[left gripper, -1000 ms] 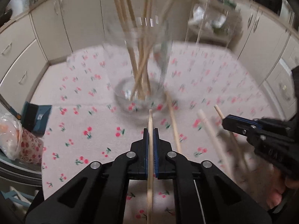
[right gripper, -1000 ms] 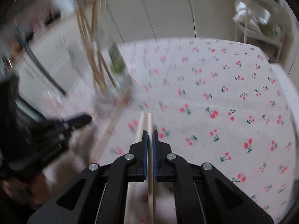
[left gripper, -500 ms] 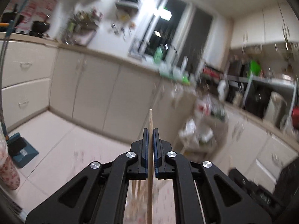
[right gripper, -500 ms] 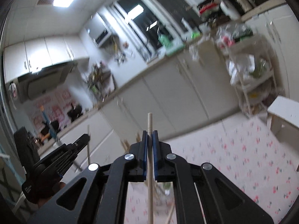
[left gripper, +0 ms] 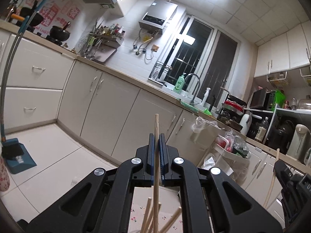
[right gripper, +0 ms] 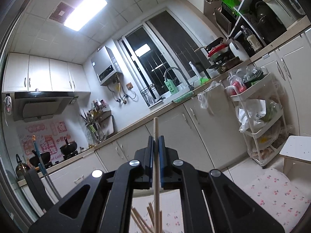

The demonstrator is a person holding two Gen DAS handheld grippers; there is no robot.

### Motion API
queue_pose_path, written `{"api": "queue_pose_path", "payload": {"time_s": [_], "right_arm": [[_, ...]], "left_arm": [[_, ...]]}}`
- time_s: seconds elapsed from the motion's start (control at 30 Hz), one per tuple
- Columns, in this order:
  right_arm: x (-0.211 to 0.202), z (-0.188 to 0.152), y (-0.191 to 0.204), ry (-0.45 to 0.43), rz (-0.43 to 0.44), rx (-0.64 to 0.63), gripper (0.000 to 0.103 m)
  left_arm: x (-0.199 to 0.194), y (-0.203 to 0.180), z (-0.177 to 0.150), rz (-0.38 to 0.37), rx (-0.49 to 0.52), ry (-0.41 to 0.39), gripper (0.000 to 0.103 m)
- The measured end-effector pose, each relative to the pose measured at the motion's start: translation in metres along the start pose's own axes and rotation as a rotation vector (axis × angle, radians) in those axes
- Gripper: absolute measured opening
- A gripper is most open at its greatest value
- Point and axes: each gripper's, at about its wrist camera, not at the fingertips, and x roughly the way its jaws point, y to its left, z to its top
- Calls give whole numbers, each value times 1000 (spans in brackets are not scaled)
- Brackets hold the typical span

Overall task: Organize utensils
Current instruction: 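Raise both held sticks upright above the jar mouth, then lower both sticks into the jar and open both tools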

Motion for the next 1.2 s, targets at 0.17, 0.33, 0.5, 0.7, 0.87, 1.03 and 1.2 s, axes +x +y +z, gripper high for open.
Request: {"api": "queue_pose_path", "payload": {"time_s": [0.17, 0.33, 0.5, 0.7, 0.87, 1.03, 1.2], "right_arm": [[15, -11, 10, -9, 17, -5, 6], [27, -24, 23, -3, 38, -44, 7], [33, -37, 25, 28, 44, -54, 7], [36, -52, 22, 87, 44, -78, 7], [33, -67, 24, 149, 50, -114, 7], [31, -83, 22, 227, 53, -150, 7], [25, -90, 19, 275, 47, -169, 25]], "left_arm": [[7, 13, -13, 27, -14, -15, 4], [12, 22, -23, 34, -18, -15, 4], [14, 26, -33, 32, -8, -2, 4], [11, 18, -46, 24, 33, 17, 4], [5, 12, -57, 24, 72, 46, 4], [-2, 12, -62, 31, 103, 82, 5], [-13, 13, -67, 48, 147, 119, 10]]}}
